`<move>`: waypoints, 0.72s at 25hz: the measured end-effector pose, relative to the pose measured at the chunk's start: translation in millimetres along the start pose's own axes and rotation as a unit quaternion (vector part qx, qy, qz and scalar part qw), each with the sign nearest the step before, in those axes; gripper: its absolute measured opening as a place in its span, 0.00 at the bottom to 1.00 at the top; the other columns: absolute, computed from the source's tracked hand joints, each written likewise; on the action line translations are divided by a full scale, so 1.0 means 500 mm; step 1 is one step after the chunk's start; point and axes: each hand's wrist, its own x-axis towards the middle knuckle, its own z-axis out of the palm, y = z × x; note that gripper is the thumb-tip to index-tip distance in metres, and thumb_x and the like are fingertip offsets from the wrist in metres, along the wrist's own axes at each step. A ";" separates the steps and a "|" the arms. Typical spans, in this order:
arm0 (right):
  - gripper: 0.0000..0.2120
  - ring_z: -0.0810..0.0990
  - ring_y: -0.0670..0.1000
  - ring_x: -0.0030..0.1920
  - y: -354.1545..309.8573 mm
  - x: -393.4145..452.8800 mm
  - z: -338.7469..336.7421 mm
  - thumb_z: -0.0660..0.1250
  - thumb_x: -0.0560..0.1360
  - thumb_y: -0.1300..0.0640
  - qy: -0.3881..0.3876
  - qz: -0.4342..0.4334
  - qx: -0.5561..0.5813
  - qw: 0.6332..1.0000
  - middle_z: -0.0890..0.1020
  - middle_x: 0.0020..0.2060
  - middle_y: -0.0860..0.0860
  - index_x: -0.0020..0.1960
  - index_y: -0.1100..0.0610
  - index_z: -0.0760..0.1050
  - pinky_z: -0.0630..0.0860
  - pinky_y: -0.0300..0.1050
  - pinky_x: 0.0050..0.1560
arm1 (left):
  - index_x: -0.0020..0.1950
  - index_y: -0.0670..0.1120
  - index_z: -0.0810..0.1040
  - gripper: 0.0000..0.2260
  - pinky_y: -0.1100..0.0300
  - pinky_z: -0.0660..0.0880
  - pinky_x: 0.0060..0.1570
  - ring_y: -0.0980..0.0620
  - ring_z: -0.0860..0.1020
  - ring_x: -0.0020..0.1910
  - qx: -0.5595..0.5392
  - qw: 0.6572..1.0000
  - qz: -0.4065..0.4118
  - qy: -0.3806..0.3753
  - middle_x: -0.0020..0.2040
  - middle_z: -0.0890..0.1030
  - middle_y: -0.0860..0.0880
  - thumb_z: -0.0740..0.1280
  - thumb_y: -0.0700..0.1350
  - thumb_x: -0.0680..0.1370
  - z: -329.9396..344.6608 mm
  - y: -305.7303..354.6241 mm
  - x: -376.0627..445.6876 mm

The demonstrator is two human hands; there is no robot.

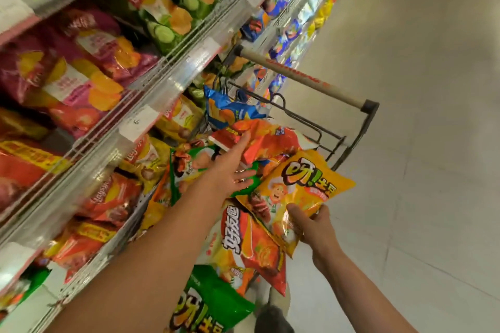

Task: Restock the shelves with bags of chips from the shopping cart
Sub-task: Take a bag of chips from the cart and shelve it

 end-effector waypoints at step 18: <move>0.25 0.88 0.53 0.49 -0.034 -0.058 0.041 0.77 0.72 0.59 -0.083 -0.082 -0.013 0.993 0.87 0.54 0.51 0.65 0.52 0.73 0.84 0.48 0.43 | 0.65 0.53 0.78 0.20 0.55 0.82 0.46 0.50 0.85 0.54 -0.038 0.974 0.216 -0.060 0.57 0.86 0.50 0.73 0.45 0.73 -0.320 -0.028 -0.135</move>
